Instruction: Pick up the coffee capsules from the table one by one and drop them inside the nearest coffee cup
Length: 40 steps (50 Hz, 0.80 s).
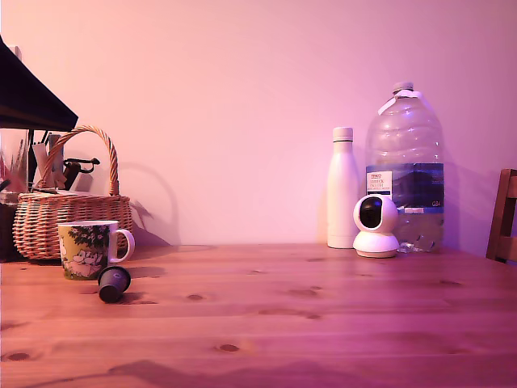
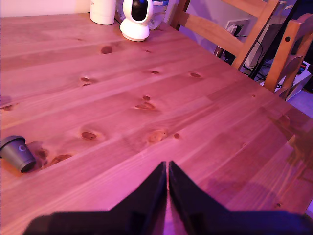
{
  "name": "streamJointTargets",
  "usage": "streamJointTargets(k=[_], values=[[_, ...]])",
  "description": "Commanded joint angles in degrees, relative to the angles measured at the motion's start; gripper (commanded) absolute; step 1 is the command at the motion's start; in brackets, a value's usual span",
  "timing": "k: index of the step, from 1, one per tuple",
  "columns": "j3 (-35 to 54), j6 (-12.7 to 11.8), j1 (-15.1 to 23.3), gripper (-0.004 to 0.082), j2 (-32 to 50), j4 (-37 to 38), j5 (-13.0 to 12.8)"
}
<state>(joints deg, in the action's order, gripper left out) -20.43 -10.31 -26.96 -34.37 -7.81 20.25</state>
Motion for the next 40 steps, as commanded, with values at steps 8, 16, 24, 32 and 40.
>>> streamJointTargets(k=[8, 16, 24, 32, 40], values=[[1.22, -0.24, 0.26, 0.0022, 0.26, 0.13, -0.57], [1.22, -0.24, 0.26, 0.0022, 0.26, 0.13, -0.57], [1.22, -0.22, 0.28, 0.0025, 0.24, -0.02, -1.53], [1.22, -0.22, 1.09, 0.0025, 0.26, -1.2, -5.53], [1.22, -0.22, 3.67, 0.0026, 0.31, -1.62, -10.01]])
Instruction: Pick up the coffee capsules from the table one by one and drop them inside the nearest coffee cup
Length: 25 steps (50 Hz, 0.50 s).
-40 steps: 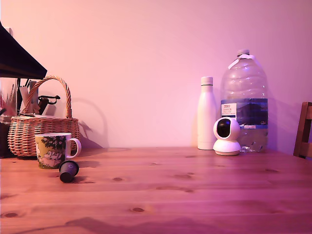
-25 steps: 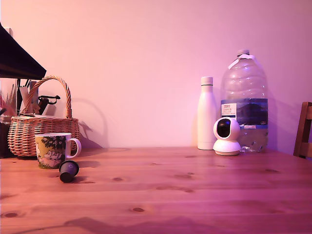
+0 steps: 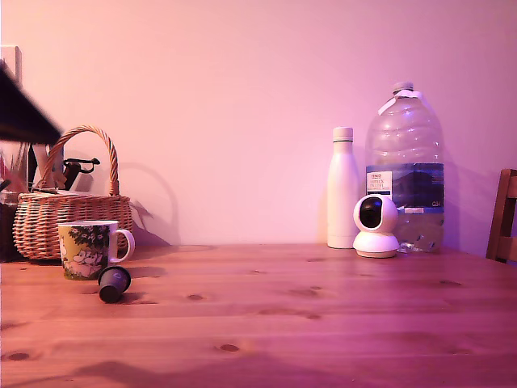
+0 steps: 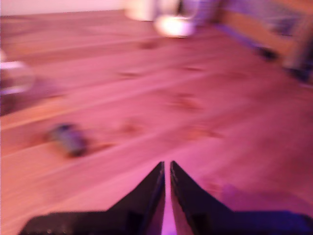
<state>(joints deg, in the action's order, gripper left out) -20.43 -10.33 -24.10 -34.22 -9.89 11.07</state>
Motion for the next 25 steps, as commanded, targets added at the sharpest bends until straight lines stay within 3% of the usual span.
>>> streamJointTargets(k=[1, 14, 25], values=[[1.22, -0.2, 1.16, 0.0026, 0.15, 0.48, -1.27], [1.22, -0.17, 5.6, 0.0026, 0.2, 0.26, -6.05], [1.22, -0.24, 7.43, 0.0046, 0.17, -1.01, -7.48]])
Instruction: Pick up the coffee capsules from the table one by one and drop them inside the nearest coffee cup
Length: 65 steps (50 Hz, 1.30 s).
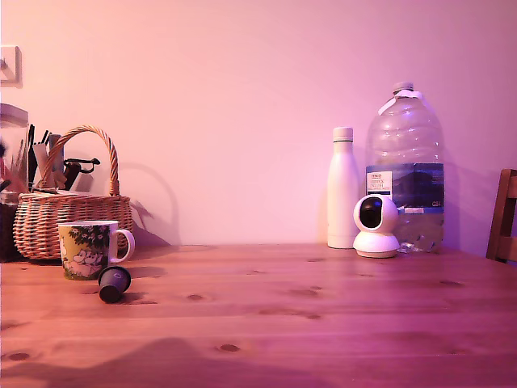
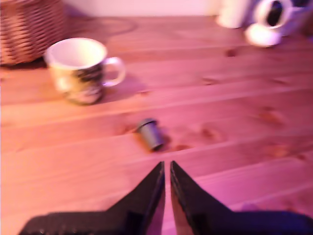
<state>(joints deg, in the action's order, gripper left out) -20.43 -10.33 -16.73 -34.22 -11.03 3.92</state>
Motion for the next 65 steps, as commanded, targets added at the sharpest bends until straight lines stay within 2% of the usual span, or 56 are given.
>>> streamJointTargets(k=[1, 4, 6, 7, 8, 12, 16, 23, 33, 34, 41, 54, 65], values=[[1.22, -0.24, 0.07, 0.0065, 0.17, 0.11, -0.48], [1.22, -0.24, 0.07, 0.0155, 0.17, 0.13, -1.25], [1.22, -0.24, 0.07, 0.0253, 0.17, 0.13, -1.53], [1.22, -0.24, 0.07, 0.0317, 0.17, 0.13, -1.51], [1.22, -1.4, 0.07, 0.0386, 0.17, 0.13, -1.51], [1.22, -1.4, 0.07, 0.0631, 0.13, 0.15, -1.55], [1.25, -1.4, 0.07, 0.0764, 0.11, 0.13, -1.86], [1.99, -1.4, 0.07, 0.0779, 0.09, 1.68, -3.23], [7.15, -1.4, 0.04, 0.0778, 0.07, 9.97, -3.23], [7.58, 1.36, 0.04, 0.0778, 0.07, 10.71, -3.21], [10.43, 1.86, 0.04, 0.0779, 0.04, 16.33, -3.1], [13.99, 1.84, -0.68, 0.0778, -1.16, 22.95, -0.87], [14.49, 1.84, -0.7, 0.0778, -8.57, 31.3, 1.11]])
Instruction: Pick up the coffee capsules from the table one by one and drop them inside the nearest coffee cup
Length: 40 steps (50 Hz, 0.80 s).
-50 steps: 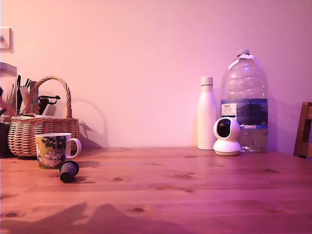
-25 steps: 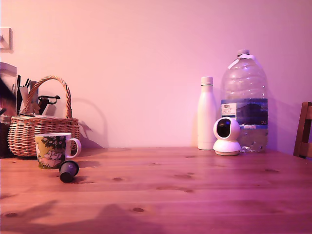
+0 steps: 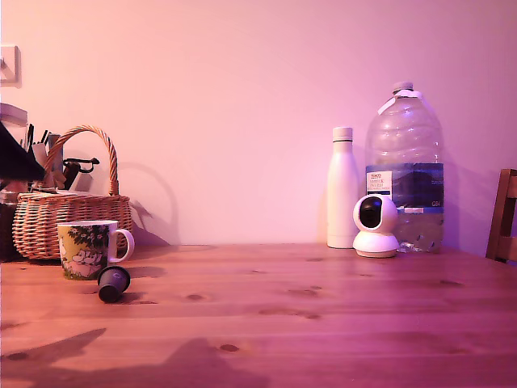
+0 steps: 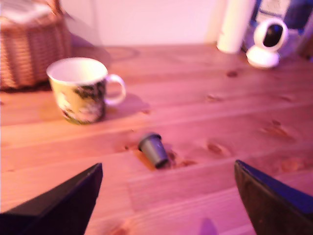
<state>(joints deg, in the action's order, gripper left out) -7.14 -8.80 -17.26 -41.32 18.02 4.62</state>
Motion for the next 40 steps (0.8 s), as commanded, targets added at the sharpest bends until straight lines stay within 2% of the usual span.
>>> streamJointTargets(k=[1, 7, 8, 12, 40], values=[[1.2, 0.31, -0.17, 0.0778, -2.4, 3.21, 0.61], [1.2, 0.31, -0.17, 0.0778, -8.33, 8.2, 1.33], [1.2, 1.79, -0.17, 0.0778, -9.33, 9.14, 1.33], [1.2, 1.99, -0.17, 0.0778, -13.11, 12.68, 1.36], [0.74, 1.73, -0.17, 0.0778, -37.75, 37.24, 1.36]])
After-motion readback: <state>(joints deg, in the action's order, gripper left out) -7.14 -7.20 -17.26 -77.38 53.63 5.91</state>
